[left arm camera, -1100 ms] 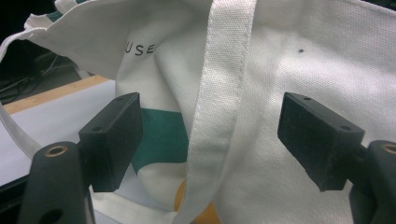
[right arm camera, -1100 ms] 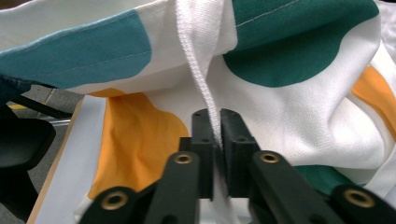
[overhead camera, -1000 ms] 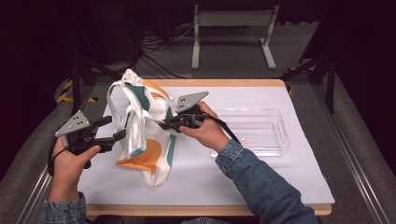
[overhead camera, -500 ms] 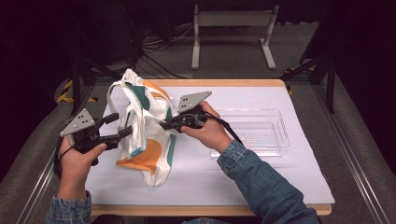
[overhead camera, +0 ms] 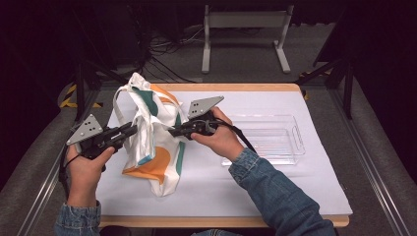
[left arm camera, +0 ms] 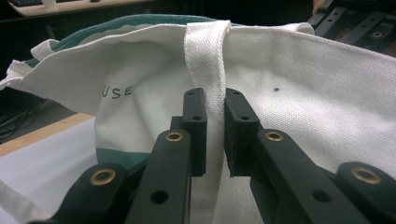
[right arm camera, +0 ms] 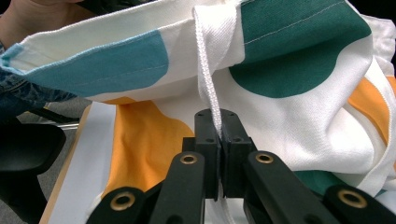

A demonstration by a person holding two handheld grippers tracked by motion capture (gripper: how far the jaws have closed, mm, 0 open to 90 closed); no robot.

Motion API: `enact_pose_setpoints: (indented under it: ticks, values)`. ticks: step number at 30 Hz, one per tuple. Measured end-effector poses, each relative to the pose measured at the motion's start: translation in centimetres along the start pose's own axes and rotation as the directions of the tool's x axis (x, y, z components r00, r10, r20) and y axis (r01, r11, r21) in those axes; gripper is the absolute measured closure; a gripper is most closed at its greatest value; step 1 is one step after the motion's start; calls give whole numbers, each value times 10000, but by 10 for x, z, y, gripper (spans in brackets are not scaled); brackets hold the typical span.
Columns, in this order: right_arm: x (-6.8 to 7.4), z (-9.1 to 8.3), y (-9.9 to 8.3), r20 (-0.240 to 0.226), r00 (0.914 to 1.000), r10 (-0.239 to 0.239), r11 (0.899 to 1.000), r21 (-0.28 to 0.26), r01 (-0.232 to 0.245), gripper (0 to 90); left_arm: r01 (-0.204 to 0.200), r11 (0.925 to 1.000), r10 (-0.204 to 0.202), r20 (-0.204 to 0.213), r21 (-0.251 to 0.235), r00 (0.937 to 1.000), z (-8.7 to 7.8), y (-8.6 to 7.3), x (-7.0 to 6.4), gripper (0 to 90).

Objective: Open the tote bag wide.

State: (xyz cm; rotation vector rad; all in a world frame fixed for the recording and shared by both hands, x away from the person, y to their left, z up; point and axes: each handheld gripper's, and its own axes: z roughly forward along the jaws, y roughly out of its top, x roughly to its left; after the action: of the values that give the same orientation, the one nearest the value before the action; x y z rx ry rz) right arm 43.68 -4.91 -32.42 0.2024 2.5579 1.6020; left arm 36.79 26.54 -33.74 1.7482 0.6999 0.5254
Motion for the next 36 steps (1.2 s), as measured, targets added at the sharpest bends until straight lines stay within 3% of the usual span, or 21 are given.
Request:
enact_pose_setpoints:
  ticks: [9, 21, 36]
  values:
    - [2, -14, -1, 184, 9998, 57, 9997, -229, -53, 877, 164, 9997, -166, -109, -162, 9998, -13, 2, 1, 821]
    - [11, -47, -2, 492, 9988, 33, 9978, -661, -1, 877, 332, 9980, -374, -794, -537, 9961, -42, 2, 9, 822]
    - [34, -83, -17, 713, 9973, 187, 9935, -1133, -106, 877, 668, 9971, -704, -1135, -352, 9910, -56, -2, 17, 822]
